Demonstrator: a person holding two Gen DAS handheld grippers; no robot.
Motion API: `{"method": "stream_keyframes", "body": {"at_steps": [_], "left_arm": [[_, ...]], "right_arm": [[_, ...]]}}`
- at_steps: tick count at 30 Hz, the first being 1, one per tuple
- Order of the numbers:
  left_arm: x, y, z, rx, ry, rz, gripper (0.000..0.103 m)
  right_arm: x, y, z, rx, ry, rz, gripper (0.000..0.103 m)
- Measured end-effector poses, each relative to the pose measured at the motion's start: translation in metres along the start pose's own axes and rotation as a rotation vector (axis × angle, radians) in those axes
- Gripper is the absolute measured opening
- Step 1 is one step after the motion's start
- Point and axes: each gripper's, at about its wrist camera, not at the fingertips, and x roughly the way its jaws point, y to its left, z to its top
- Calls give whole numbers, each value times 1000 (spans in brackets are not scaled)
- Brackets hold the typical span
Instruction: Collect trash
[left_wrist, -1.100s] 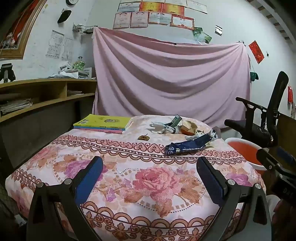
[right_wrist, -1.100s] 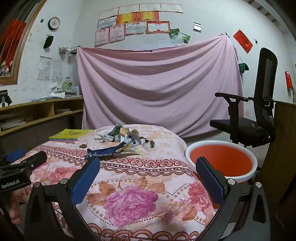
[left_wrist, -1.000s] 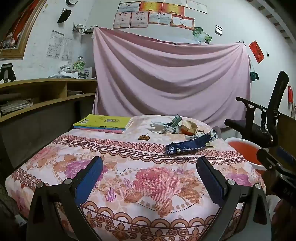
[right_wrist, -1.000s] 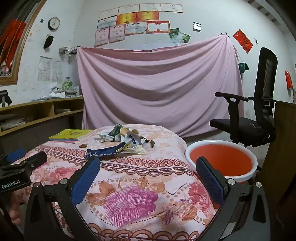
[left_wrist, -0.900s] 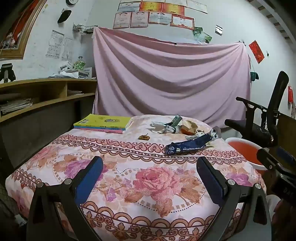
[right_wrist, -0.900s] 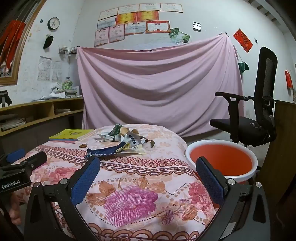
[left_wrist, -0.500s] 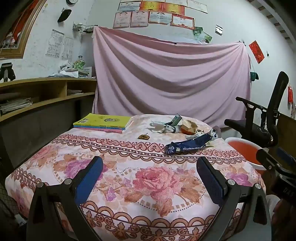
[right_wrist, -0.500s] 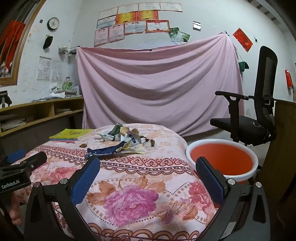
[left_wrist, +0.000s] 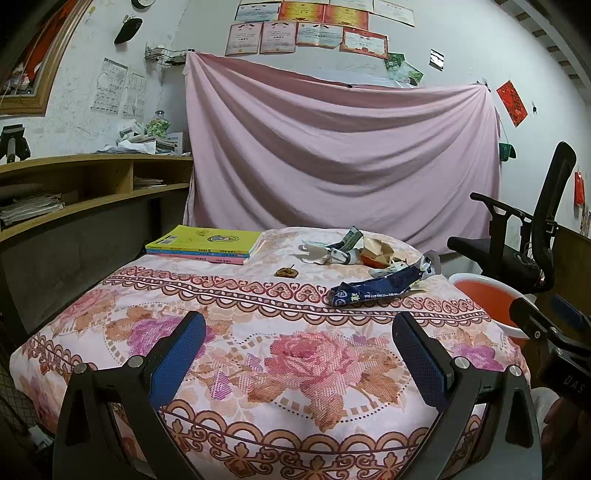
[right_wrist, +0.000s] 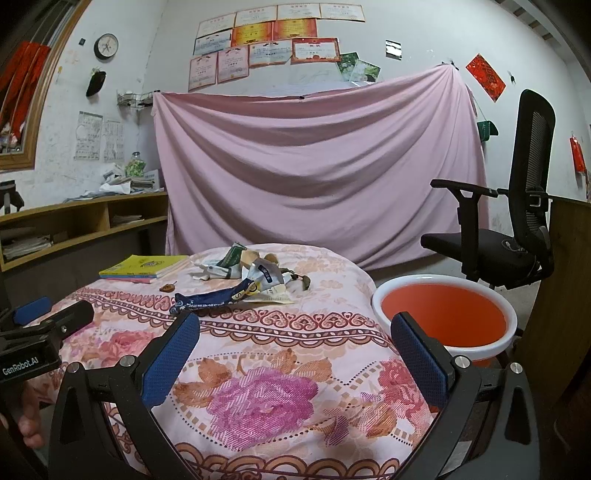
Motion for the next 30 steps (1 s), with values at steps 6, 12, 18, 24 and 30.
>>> {"method": "stream_keyframes", "body": {"at_steps": [6,12,18,24,30], "left_arm": [[0,0,0,-1,1,0,99],[0,0,0,-1,1,-1,99],[0,0,0,-1,1,-1,99],[0,0,0,-1,2,0,99],[0,0,0,-1,2,0,99]], "right_arm": [[-2,2,-1,0,2,1,103],[-2,2,-1,1,3,0,103],[-2,2,-1,1,4,1,103],[-1,2,-1,1,6,2,103],[-2,2,0,1,7,2,103]]}}
